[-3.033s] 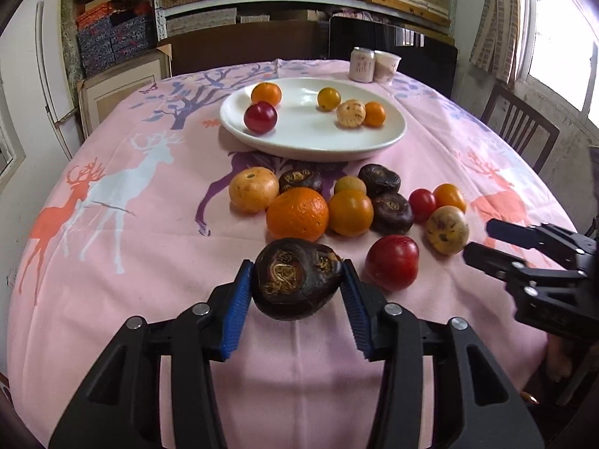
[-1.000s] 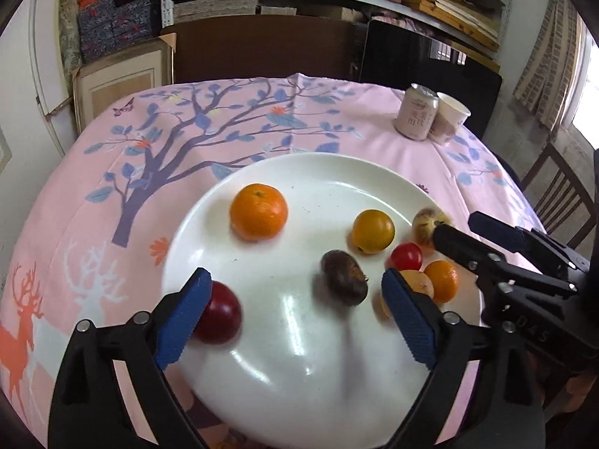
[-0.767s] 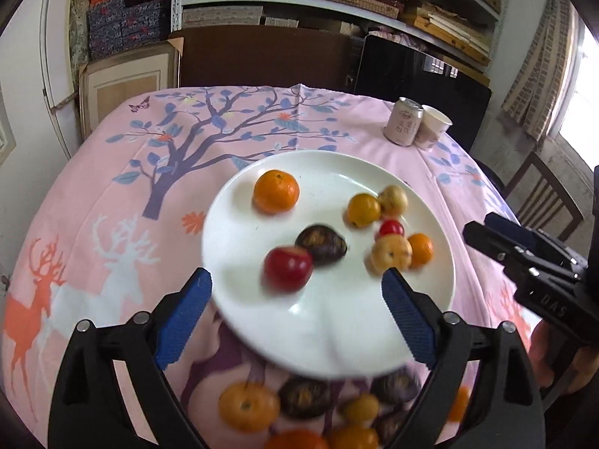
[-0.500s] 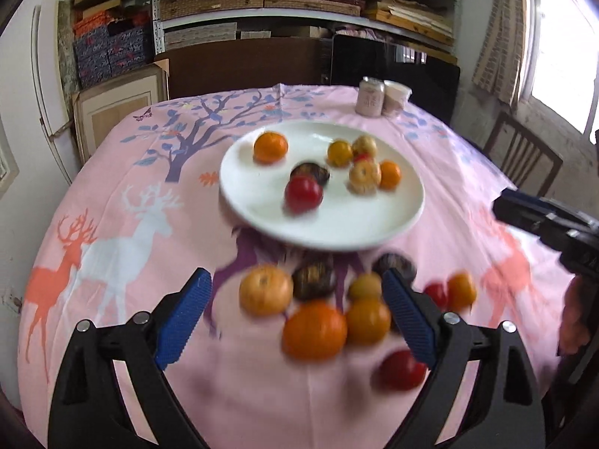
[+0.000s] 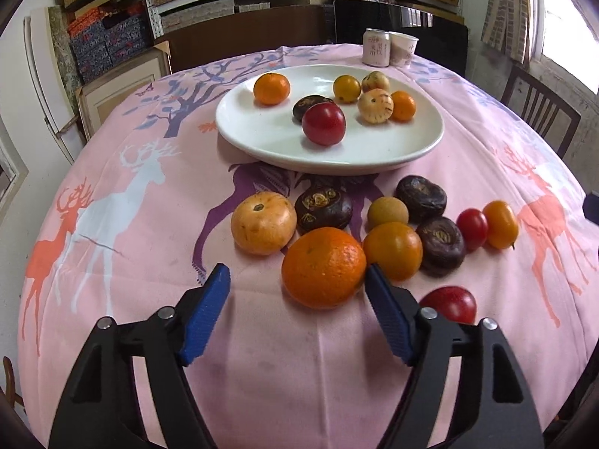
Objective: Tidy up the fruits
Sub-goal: 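Grasp the large orange with the left gripper while the right grasps the red plum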
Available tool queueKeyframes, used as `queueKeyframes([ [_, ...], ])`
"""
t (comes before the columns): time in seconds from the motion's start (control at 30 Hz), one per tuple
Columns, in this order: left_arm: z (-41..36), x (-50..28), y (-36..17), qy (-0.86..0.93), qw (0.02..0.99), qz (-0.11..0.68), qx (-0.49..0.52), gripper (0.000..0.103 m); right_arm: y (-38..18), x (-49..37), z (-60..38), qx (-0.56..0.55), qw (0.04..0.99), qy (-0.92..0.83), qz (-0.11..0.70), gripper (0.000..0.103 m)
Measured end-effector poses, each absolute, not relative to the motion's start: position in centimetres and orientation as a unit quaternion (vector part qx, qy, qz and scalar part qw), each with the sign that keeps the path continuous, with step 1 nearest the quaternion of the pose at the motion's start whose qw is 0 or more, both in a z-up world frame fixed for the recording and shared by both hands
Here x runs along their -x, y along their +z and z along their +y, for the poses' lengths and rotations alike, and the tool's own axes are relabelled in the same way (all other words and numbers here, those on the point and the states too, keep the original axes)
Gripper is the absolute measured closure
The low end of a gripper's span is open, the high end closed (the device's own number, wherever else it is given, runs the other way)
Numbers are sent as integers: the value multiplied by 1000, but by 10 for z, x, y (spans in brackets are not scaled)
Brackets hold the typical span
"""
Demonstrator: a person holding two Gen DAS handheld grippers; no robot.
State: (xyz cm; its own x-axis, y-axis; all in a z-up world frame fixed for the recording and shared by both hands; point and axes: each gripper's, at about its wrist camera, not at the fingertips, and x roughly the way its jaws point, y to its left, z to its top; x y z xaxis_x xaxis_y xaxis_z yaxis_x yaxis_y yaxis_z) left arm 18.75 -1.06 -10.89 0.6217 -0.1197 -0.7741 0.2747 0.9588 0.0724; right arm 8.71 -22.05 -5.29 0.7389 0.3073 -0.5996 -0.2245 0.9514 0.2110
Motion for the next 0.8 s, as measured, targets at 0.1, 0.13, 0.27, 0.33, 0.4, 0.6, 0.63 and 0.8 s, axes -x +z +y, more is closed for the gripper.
queueKeyframes([
  [0.1,-16,-195,-115,-138,883,439,-88,56,-59,-90,-221,-67,925,147,343,43],
  [0.13,-18,-195,-116,-140,881,442,-92,59,-62,-92,-219,-63,923,148,350,43],
  [0.27,-13,-190,-112,-147,884,436,-79,60,-74,-94,-207,-43,913,162,373,43],
  [0.33,-5,-182,-105,-145,890,428,-60,60,-82,-95,-196,-30,906,174,384,43],
  [0.4,4,-173,-97,-136,899,414,-48,60,-88,-98,-183,-17,898,185,399,43],
  [0.6,26,-153,-66,-121,918,377,-33,60,-97,-114,-149,4,887,199,417,43],
  [0.63,29,-151,-62,-121,919,373,-30,60,-97,-118,-143,5,884,200,422,43],
  [0.8,42,-142,-52,-117,925,361,-25,59,-110,-137,-123,23,873,183,452,46],
])
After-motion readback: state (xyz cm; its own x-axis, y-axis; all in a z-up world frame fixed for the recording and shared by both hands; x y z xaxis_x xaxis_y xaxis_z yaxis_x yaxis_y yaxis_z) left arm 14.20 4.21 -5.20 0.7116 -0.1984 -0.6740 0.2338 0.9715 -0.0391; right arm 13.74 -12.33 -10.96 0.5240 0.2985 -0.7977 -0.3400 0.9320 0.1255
